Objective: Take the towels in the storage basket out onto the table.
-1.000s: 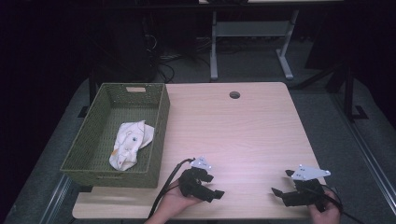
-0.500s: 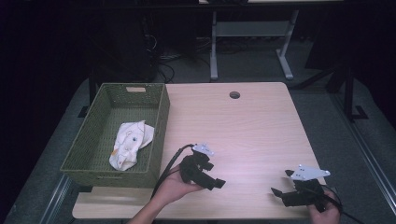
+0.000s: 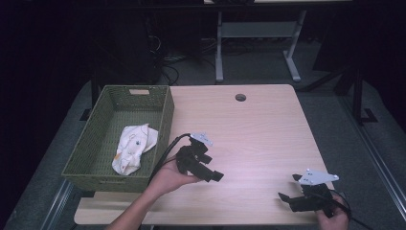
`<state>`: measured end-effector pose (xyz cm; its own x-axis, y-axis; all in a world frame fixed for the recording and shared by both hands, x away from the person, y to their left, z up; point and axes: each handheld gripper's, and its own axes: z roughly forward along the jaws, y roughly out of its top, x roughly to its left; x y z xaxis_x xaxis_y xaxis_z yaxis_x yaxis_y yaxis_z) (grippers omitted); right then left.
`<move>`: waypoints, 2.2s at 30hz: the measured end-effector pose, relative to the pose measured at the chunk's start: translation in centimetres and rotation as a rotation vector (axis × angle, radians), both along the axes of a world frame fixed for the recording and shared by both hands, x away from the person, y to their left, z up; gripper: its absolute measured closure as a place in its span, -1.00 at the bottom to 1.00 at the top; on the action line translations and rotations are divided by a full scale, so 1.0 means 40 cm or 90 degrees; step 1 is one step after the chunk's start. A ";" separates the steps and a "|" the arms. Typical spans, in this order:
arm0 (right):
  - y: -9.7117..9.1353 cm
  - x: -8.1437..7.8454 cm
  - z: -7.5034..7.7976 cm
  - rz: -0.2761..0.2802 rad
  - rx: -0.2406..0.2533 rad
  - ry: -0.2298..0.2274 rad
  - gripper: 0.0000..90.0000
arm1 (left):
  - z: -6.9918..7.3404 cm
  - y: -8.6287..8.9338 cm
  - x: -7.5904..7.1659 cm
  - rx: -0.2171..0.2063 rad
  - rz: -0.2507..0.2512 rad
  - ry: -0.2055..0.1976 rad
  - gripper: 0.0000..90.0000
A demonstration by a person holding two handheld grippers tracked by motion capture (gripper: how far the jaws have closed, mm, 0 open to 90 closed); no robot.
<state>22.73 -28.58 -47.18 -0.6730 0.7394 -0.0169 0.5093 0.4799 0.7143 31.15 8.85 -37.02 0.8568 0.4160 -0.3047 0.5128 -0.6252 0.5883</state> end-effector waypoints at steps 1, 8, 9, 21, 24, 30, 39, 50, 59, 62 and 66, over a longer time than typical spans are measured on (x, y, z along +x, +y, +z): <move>0.000 -0.001 0.000 -0.002 0.002 0.003 -0.69 | 0.007 0.005 0.003 0.002 -0.003 0.000 -0.55; -0.003 -0.001 0.002 -0.002 0.002 -0.001 -0.69 | 0.052 0.041 0.025 -0.008 -0.008 0.002 -0.55; -0.003 -0.001 0.002 -0.001 0.002 -0.001 -0.69 | 0.059 0.046 0.026 -0.008 -0.005 0.001 -0.55; -0.005 -0.001 0.002 -0.003 0.004 -0.002 -0.69 | 0.131 0.119 0.052 -0.012 0.013 -0.008 -0.54; -0.006 -0.001 0.003 -0.004 0.005 -0.001 -0.69 | 0.148 0.141 0.057 -0.009 0.028 -0.016 -0.54; -0.006 -0.001 0.003 -0.004 0.004 -0.002 -0.69 | 0.164 0.188 0.072 -0.007 0.059 -0.019 -0.53; -0.008 -0.002 0.004 -0.006 0.004 -0.001 -0.69 | 0.173 0.267 0.098 -0.018 0.103 -0.008 -0.52; -0.008 -0.002 0.004 -0.008 0.008 0.002 -0.69 | 0.157 0.380 0.125 -0.018 0.178 0.006 -0.51; -0.008 -0.002 0.004 -0.009 0.007 0.002 -0.69 | 0.140 0.458 0.142 -0.008 0.240 0.008 -0.50; -0.009 -0.002 0.004 -0.008 0.008 0.001 -0.69 | 0.128 0.485 0.148 -0.003 0.267 0.010 -0.49; -0.009 -0.002 0.004 -0.009 0.008 0.000 -0.69 | 0.106 0.520 0.157 0.013 0.298 0.017 -0.49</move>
<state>22.65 -28.95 -47.03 -0.6627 0.7489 -0.0077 0.5162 0.4641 0.7199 37.43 29.65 -32.76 0.5681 0.7619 -0.3112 0.7567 -0.3349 0.5614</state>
